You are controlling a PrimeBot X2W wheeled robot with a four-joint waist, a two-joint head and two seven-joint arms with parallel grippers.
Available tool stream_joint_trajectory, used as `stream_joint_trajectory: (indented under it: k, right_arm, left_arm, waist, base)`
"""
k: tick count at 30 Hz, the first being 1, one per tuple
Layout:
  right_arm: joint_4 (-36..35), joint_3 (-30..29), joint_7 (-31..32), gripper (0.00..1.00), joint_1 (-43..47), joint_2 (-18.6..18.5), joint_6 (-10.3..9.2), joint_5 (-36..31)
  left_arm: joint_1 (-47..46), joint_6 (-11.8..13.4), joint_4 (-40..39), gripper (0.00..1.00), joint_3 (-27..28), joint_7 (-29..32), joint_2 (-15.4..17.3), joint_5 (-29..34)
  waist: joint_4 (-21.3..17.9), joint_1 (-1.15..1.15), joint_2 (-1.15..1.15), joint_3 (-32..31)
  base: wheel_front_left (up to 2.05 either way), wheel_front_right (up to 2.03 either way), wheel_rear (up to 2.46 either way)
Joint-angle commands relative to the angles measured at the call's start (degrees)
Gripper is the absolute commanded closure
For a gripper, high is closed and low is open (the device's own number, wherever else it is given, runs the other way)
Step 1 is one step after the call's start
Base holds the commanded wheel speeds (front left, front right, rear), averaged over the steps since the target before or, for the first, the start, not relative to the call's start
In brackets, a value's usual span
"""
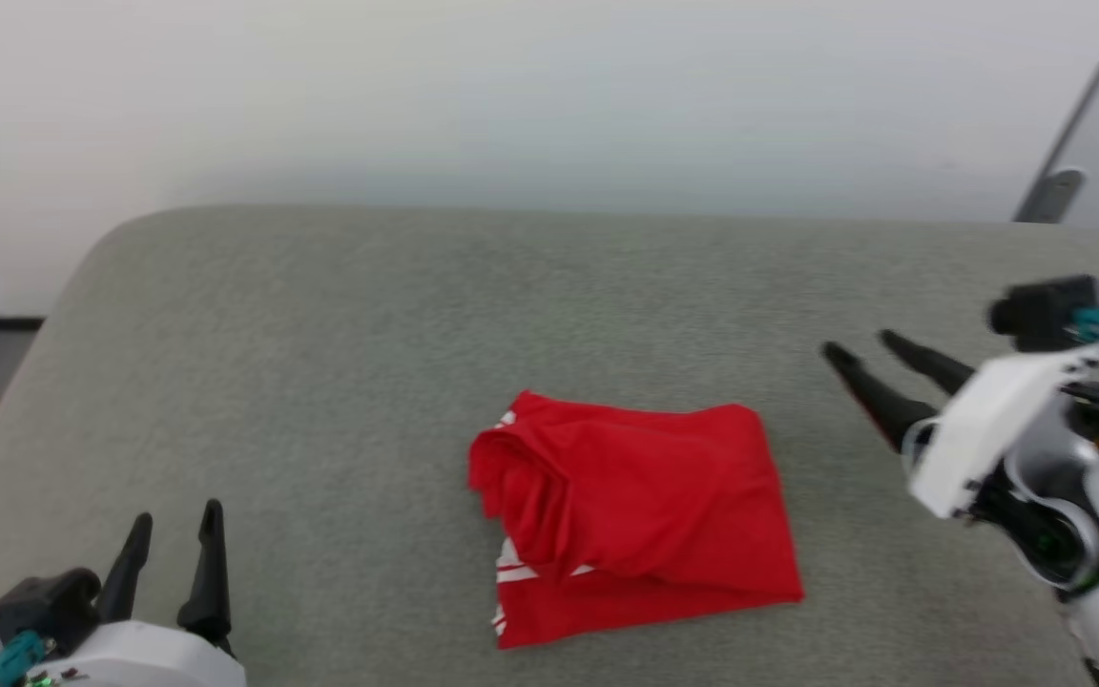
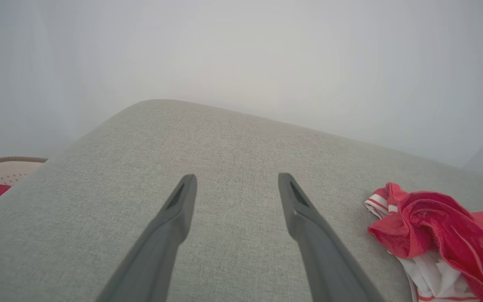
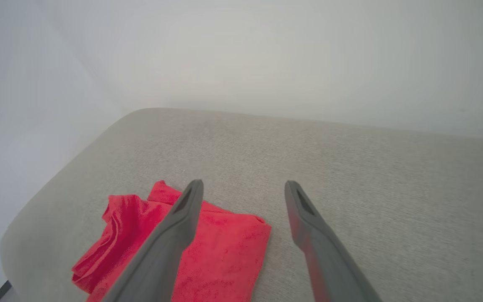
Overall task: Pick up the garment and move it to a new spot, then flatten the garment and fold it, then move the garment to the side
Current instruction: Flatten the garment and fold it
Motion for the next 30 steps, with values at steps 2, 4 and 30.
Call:
stream_joint_trajectory:
  k: [2, 4, 30]
  right_arm:
    - [-0.42, -1.18, -3.75, 0.0, 2.26, -1.39, -0.1, 0.35]
    - [-0.73, -1.62, -7.33, 0.0, 3.66, -2.79, -0.1, -0.42]
    - [5.78, -8.64, -30.53, 0.0, 17.45, -6.68, -0.1, -8.61]
  left_arm:
    - [1.18, 0.43, -0.43, 0.0, 0.53, 0.04, 0.24, 0.83]
    - [1.7, 0.39, -0.6, 0.0, 1.31, 0.03, 0.29, 0.84]
    - [6.03, -3.57, 0.32, 0.0, 11.37, 0.02, -2.62, 6.45]
  waist:
    - [-3.54, 0.0, 0.0, -1.09]
    - [-4.51, 0.0, 0.0, -1.21]
    - [-7.8, 0.0, 0.0, -2.46]
  base:
    - [0.0, 0.0, 0.0]
    - [0.0, 0.0, 0.0]
    - [0.0, 0.0, 0.0]
